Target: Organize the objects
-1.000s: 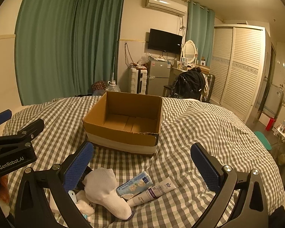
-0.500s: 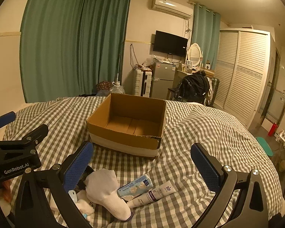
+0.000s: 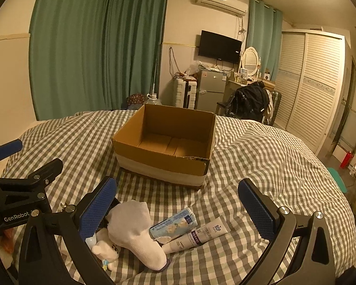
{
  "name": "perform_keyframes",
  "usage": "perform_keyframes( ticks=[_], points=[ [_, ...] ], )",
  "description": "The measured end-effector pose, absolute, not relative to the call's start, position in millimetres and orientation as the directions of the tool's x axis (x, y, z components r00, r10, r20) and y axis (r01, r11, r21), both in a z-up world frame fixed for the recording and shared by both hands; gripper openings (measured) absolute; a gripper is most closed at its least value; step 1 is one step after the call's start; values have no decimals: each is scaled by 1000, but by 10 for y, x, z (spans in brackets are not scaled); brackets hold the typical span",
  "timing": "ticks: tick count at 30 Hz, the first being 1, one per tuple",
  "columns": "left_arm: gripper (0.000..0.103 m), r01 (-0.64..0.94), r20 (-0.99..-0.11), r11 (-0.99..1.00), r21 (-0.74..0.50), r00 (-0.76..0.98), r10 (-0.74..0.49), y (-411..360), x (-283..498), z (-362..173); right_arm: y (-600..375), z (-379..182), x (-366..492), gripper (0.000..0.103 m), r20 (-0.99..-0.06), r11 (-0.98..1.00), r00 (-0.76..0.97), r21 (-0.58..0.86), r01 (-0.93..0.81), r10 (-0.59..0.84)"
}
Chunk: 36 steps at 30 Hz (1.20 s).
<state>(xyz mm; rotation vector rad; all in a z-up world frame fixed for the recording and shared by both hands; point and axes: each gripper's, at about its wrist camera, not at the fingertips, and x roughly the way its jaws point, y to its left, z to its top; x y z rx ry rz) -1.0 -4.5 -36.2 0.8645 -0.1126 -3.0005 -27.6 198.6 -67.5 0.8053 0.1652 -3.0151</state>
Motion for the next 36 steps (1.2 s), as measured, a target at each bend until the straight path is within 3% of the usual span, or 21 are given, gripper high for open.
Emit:
perform_keyframes(
  ticks=[11,20,32,36],
  points=[
    [103,-4,-679,-992,127,-730,-84,-74,-120,-881,1952,-1086,-436,103,-595,-992,-803,-96,75,-3],
    [103,-102,-806,-992,74,-592,1,-47,-126,-1331,1920,-1457,-582,102,-677,-991,-735,-77,109,-28],
    [103,-138,-828,-987,79,-561,12,-11,-78,-1482,1697,-1760,-853,86,-748,-972,-644,10,234,-162],
    [95,-152,-835,-986,72,-550,24,-41,10,-1469,1571,-1805,-935,82,-760,-956,-621,5,294,-194]
  ],
)
